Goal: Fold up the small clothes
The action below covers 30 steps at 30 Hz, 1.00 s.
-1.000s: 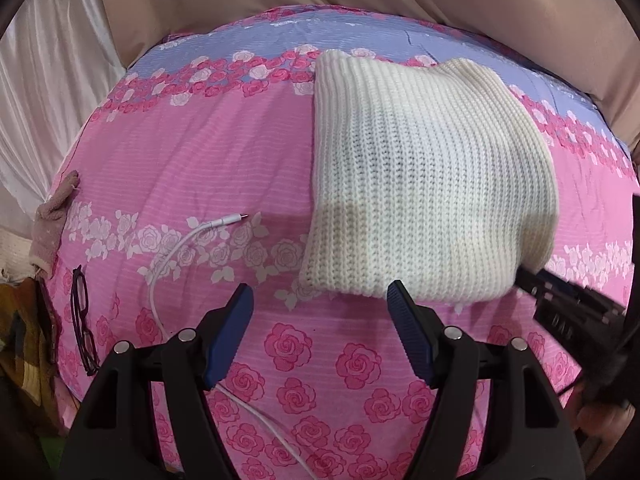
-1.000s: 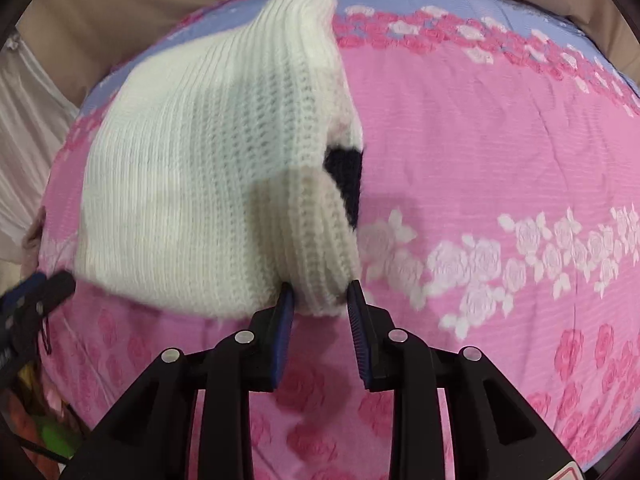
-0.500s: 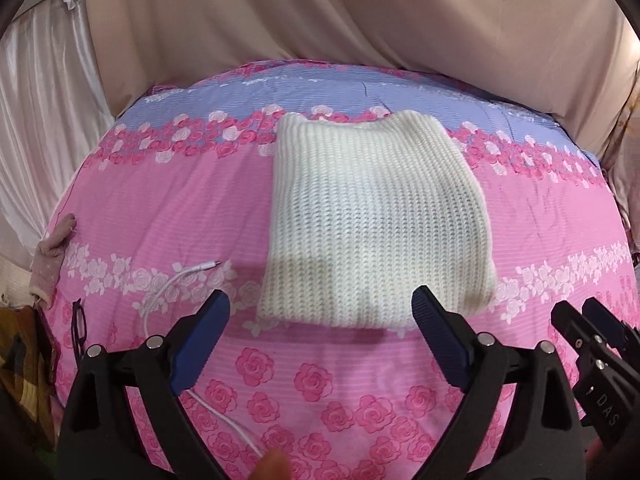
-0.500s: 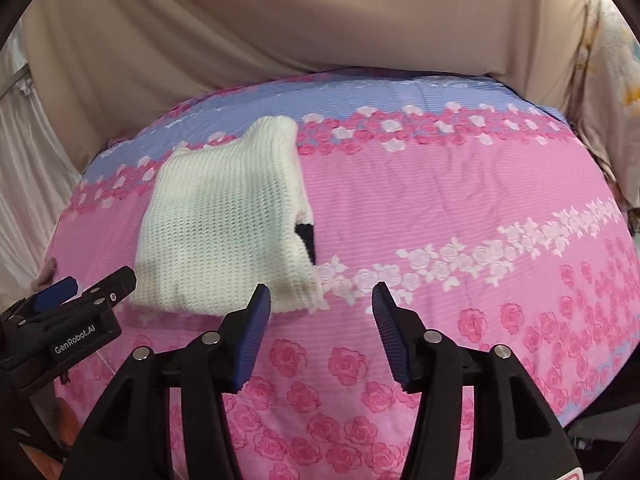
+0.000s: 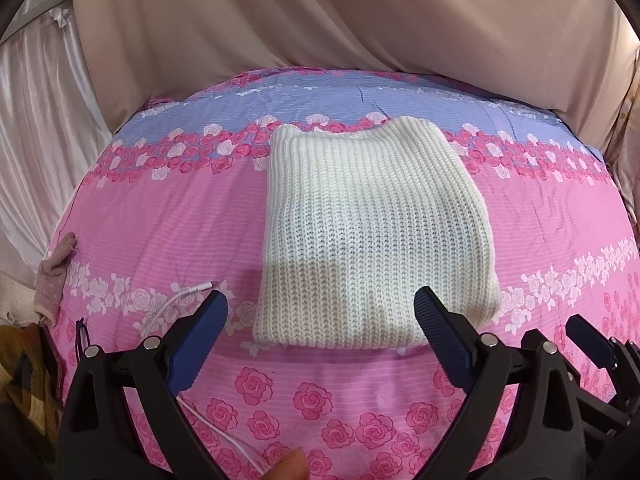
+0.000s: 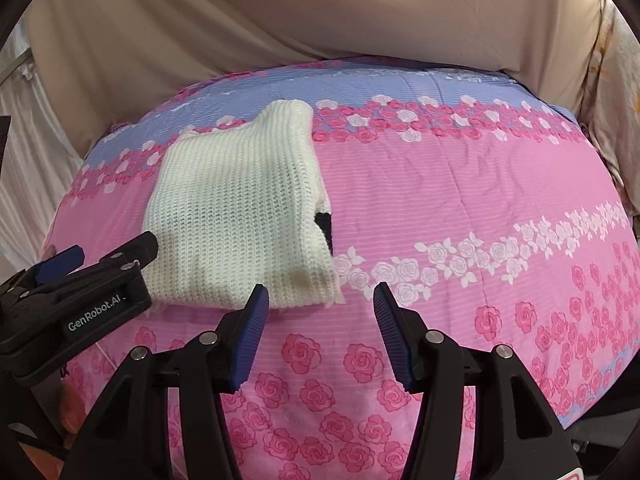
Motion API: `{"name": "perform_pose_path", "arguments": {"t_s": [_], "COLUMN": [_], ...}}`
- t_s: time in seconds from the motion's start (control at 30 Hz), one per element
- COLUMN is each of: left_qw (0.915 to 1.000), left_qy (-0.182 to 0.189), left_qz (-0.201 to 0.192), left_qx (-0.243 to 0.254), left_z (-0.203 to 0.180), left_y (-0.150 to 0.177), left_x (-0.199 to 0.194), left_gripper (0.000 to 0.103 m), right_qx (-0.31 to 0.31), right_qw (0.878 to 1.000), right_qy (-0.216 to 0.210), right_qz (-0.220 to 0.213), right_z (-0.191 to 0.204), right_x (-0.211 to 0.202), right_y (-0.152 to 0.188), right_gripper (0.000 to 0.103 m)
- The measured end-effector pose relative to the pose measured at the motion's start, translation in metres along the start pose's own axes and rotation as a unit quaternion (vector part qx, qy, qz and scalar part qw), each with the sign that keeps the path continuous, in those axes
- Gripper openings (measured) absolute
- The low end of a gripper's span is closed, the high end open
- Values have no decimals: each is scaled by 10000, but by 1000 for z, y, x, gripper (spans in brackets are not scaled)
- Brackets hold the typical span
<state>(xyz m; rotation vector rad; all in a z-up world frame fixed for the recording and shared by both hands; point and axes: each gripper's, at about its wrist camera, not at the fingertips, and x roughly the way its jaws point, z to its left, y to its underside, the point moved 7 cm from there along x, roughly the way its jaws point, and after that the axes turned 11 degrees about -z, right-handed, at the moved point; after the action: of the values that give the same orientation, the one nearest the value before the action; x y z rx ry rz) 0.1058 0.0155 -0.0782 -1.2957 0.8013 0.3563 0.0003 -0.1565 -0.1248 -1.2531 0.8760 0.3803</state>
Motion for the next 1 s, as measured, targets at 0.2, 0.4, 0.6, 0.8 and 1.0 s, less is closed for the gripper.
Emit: {"name": "perform_pose_path", "arguments": {"t_s": [0.2,0.4,0.6,0.8,1.0], "left_qw": [10000,9998,9999,9999,9997], "left_qy": [-56,-37,-91,-163,-223], "left_qz": [57,136,62,25,64], "left_qx": [-16,-125,-28,1,-65], "left_z": [5,8,6,6,10], "left_y": [1,5,7,7,9], "left_x": [2,4,2,0,0], "left_gripper": [92,92,92,92,92], "right_qx": [-27,-60,-111,-121,-182], "right_qw": [10000,10000,9999,9999,9998], "right_qy": [-24,-64,-75,-78,-78], "right_qz": [6,-8,-24,-22,-13], "right_z": [6,11,14,13,16], "right_x": [2,3,3,3,4], "right_y": [1,-1,-2,-3,-3], "right_gripper": [54,54,54,54,54]}}
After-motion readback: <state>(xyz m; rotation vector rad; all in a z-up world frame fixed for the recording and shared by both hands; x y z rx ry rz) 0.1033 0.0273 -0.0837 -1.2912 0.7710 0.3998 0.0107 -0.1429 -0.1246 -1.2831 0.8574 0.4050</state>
